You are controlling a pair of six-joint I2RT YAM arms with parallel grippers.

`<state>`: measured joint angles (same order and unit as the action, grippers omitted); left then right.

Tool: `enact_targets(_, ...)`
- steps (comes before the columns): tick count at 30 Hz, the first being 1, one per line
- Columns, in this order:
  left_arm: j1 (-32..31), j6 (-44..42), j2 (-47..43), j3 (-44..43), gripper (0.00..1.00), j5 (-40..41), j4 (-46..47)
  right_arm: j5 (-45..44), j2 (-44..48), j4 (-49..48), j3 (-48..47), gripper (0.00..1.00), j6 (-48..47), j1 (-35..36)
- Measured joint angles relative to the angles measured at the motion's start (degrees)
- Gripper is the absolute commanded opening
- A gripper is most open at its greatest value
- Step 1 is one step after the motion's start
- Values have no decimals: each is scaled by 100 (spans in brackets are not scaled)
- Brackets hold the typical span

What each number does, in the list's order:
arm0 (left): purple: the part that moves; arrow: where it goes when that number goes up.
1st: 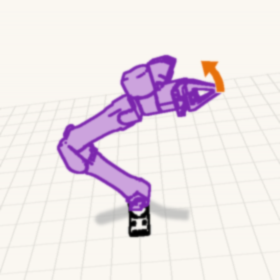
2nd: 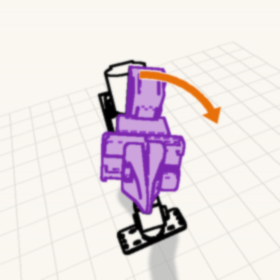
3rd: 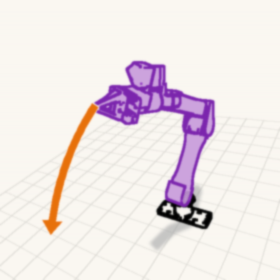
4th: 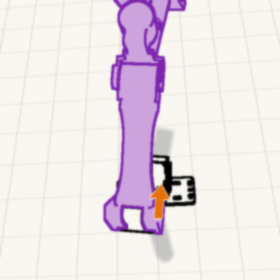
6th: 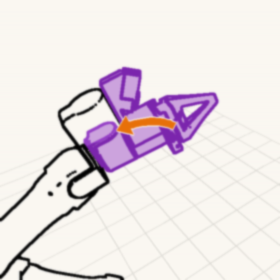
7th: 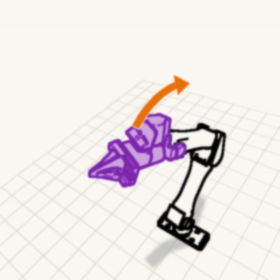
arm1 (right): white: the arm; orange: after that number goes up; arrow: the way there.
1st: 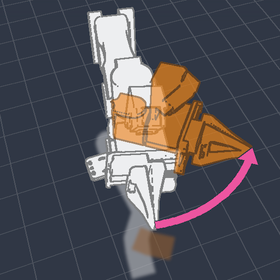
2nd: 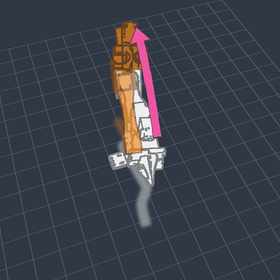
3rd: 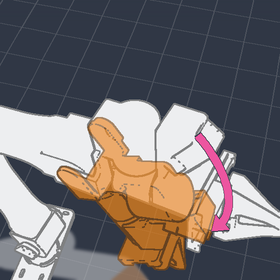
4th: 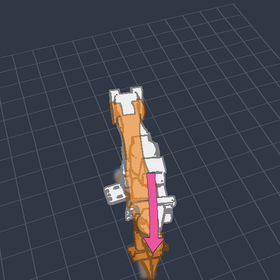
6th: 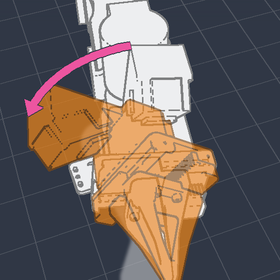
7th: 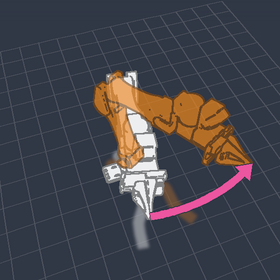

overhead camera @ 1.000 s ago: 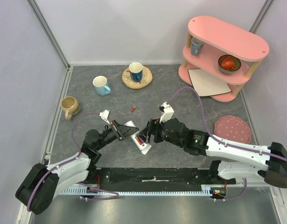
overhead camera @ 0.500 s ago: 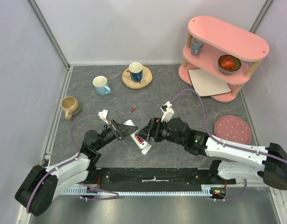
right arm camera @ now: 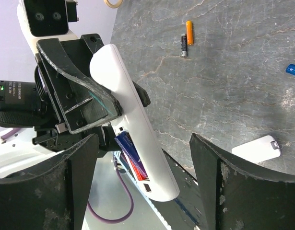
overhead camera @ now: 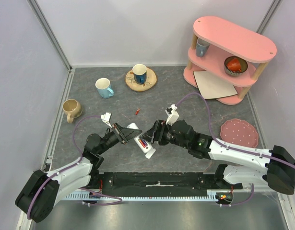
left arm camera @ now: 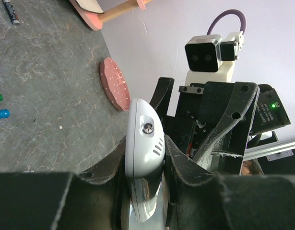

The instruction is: Load the batteries into the remote control

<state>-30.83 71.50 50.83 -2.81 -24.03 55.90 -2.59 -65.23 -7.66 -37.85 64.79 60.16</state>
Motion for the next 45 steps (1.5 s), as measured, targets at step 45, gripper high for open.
enact_targets(45,0,4,-72,9,2,-4,11,181,-315,-313,133,78,267,-72)
